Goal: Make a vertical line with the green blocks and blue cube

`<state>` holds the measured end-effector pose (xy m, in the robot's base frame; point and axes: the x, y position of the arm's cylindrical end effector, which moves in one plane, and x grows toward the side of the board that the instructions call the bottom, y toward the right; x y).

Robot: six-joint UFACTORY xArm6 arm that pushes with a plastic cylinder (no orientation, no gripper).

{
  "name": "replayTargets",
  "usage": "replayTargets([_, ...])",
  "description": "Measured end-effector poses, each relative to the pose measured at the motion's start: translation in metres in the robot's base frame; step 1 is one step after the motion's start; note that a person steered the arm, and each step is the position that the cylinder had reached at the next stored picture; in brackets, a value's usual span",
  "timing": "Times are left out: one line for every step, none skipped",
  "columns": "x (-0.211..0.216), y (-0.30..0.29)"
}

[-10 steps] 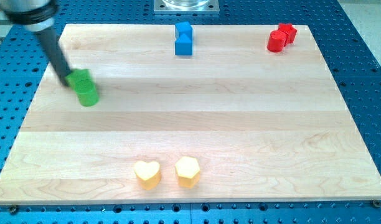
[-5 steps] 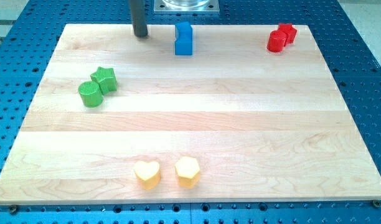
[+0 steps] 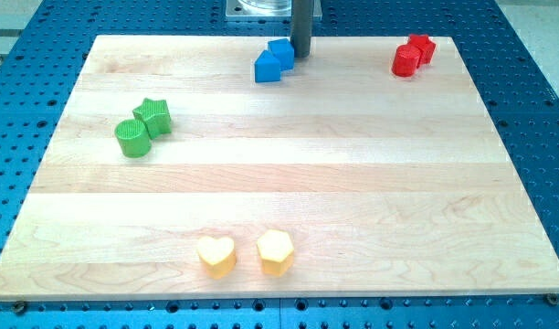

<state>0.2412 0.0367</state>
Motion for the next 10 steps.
replayTargets([0.0, -0.011])
replayTargets([-0.001, -0.023])
replayTargets([0.014, -0.087])
replayTargets([0.03, -0.107])
replayTargets([0.026, -0.151])
replayTargets([0.046, -0.197])
replayTargets([0.076, -0.166])
replayTargets([0.108, -0.105])
replayTargets([0.152, -0.106])
replayTargets([0.145, -0.138])
